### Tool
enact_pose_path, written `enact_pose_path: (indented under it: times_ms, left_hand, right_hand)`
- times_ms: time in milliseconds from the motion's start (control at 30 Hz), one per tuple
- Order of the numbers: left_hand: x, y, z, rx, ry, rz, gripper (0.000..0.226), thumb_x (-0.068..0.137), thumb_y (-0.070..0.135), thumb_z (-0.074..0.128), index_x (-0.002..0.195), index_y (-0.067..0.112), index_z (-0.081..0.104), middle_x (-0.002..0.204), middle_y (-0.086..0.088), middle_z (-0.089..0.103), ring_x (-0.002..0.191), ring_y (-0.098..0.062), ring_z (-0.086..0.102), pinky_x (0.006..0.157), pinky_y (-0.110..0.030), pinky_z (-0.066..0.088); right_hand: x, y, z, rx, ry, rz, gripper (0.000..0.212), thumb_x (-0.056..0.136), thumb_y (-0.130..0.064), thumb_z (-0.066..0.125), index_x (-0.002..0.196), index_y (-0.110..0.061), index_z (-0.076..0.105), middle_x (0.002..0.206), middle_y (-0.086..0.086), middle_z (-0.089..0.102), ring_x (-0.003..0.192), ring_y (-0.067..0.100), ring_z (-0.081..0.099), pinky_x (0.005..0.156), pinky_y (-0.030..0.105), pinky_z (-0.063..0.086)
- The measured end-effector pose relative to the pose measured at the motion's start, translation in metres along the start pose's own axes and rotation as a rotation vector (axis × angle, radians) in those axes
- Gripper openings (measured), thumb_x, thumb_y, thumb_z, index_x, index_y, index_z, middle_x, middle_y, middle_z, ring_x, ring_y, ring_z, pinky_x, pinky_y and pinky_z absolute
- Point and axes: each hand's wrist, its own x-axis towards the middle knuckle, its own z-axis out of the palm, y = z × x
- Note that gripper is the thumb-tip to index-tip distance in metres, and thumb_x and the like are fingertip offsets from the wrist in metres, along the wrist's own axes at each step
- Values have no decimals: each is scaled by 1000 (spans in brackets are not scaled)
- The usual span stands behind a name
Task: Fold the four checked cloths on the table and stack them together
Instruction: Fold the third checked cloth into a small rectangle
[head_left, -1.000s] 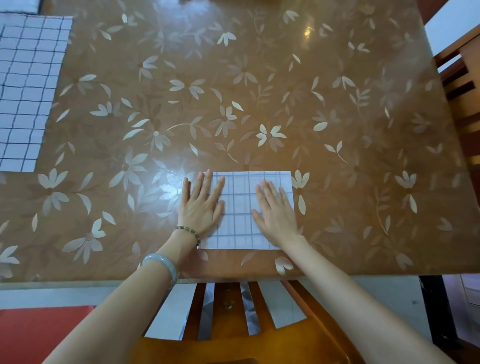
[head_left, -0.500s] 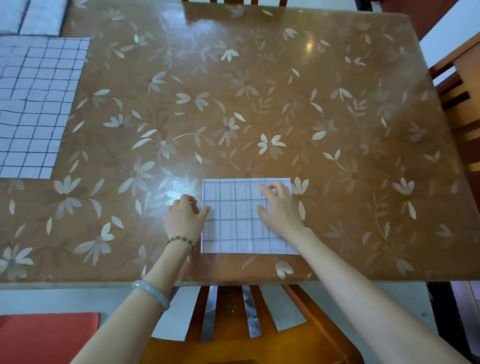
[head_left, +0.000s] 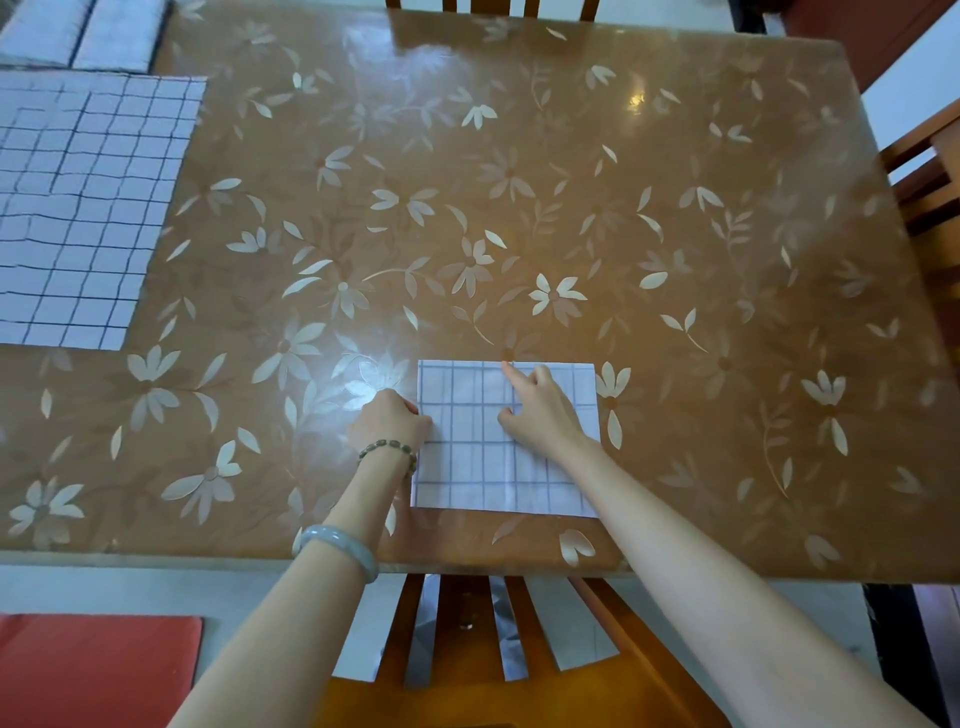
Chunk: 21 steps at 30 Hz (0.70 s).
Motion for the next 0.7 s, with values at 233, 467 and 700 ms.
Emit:
enact_pose_path:
  times_ms: [233, 467, 700]
  left_hand:
    - [6, -5, 1, -218, -55, 37, 30, 78, 15, 57, 57, 18, 37, 51, 4, 35, 47, -15, 30, 48, -24, 24]
    - [-13, -5, 0, -373, -21, 119, 10, 87, 19, 54, 85, 13, 48, 75, 3, 51, 64, -14, 45, 60, -29, 38]
    - [-28, 16, -16, -454, 26, 259, 13, 82, 15, 58, 76, 21, 48, 76, 0, 58, 71, -25, 60, 62, -40, 52]
  right_hand:
    - [2, 1, -5, 109, -23, 42, 65, 89, -21, 52, 148, -29, 28, 119, 3, 38, 85, 19, 49, 69, 31, 44]
    - [5, 3, -10, 159, -51, 49, 67, 86, -12, 52, 146, -31, 32, 110, -3, 35, 89, 19, 50, 75, 35, 50]
    - [6, 7, -16, 147, -148, 10, 76, 83, 2, 45, 150, -30, 26, 116, 0, 34, 82, 14, 45, 70, 29, 46]
